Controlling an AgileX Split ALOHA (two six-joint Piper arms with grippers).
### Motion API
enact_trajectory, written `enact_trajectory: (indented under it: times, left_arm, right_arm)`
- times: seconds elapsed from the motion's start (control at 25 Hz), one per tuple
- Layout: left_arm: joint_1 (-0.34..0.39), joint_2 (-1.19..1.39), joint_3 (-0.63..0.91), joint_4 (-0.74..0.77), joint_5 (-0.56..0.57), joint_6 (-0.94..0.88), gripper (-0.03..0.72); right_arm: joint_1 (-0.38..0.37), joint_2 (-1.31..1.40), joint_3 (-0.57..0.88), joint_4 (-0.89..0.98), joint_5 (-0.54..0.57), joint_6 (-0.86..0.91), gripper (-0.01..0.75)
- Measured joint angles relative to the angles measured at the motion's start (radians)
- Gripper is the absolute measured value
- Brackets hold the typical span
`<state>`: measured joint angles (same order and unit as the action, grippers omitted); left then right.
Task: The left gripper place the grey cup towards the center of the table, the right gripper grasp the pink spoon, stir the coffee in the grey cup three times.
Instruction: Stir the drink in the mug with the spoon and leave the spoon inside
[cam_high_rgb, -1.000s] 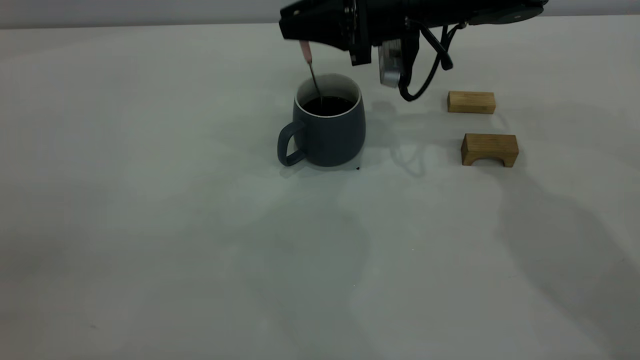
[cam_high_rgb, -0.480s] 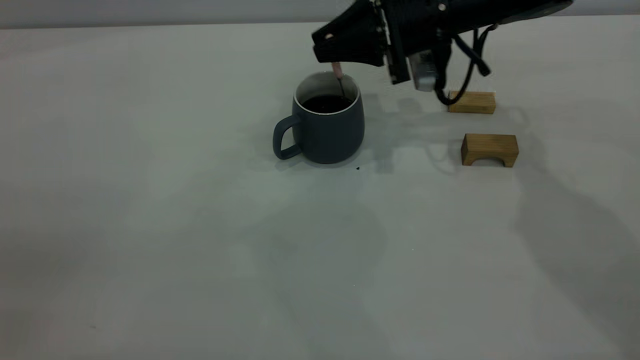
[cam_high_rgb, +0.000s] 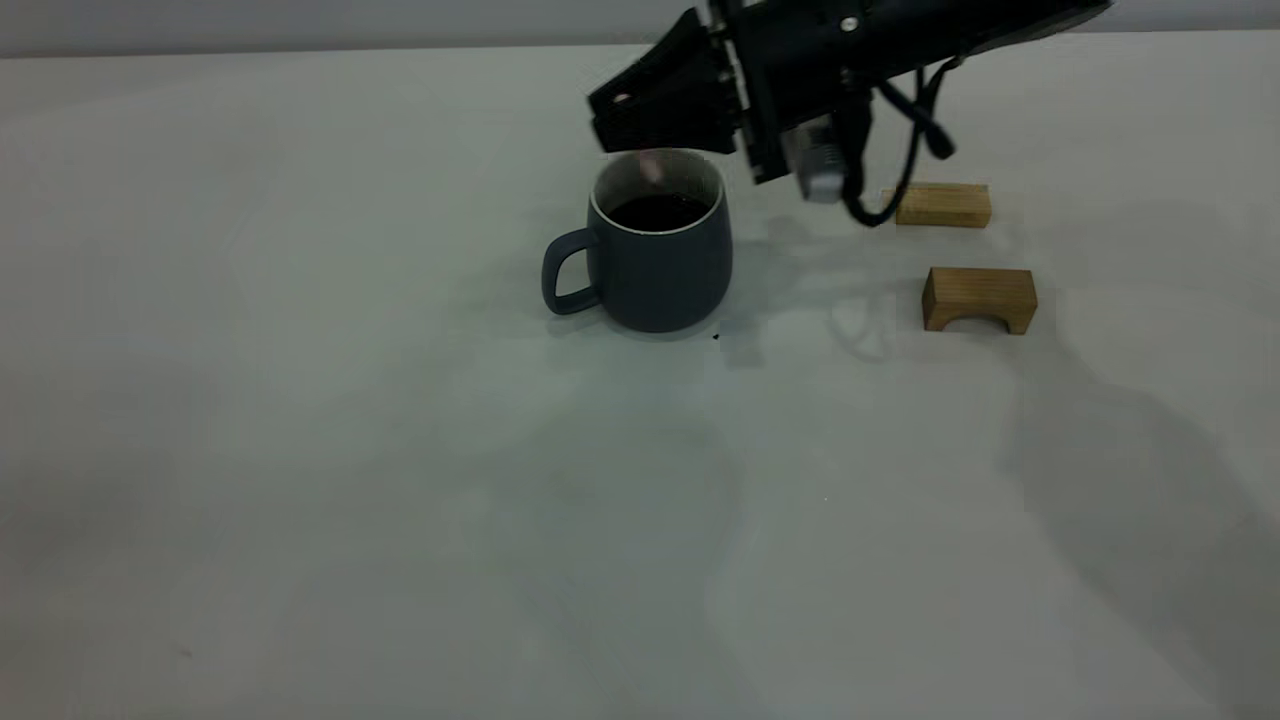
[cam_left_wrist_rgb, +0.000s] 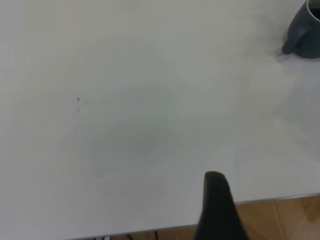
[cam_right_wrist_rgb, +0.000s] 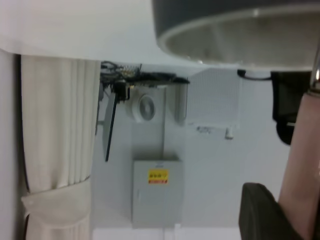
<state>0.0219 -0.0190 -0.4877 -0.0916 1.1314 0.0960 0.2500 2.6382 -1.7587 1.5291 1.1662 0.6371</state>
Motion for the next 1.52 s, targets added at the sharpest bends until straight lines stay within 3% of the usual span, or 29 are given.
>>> enact_trajectory:
  times: [0.24, 0.44, 0.56, 0.96, 1.16, 1.52]
  left_arm:
    - [0.0, 0.0, 0.0, 0.0, 0.0, 0.0, 0.568]
    - [0.0, 0.0, 0.0, 0.0, 0.0, 0.0, 0.568]
    - [0.0, 0.0, 0.0, 0.0, 0.0, 0.0, 0.568]
    - [0.0, 0.0, 0.0, 0.0, 0.0, 0.0, 0.568]
    - [0.0, 0.0, 0.0, 0.0, 0.0, 0.0, 0.568]
    - [0.0, 0.0, 0.0, 0.0, 0.0, 0.0, 0.568]
  right_arm:
    - [0.03, 0.0, 0.001, 0.16, -0.006, 0.002, 0.141]
    - [0.029, 0.0, 0.001, 0.199, -0.127, 0.001, 0.141]
    - [0.022, 0.0, 0.001, 0.196, -0.14, 0.001, 0.141]
    - [0.02, -0.009, -0.006, 0.014, -0.125, -0.008, 0.141]
    - [0.014, -0.009, -0.006, -0.124, -0.019, -0.011, 0.141]
    - [0.011, -0.008, -0.005, -0.137, 0.001, -0.011, 0.141]
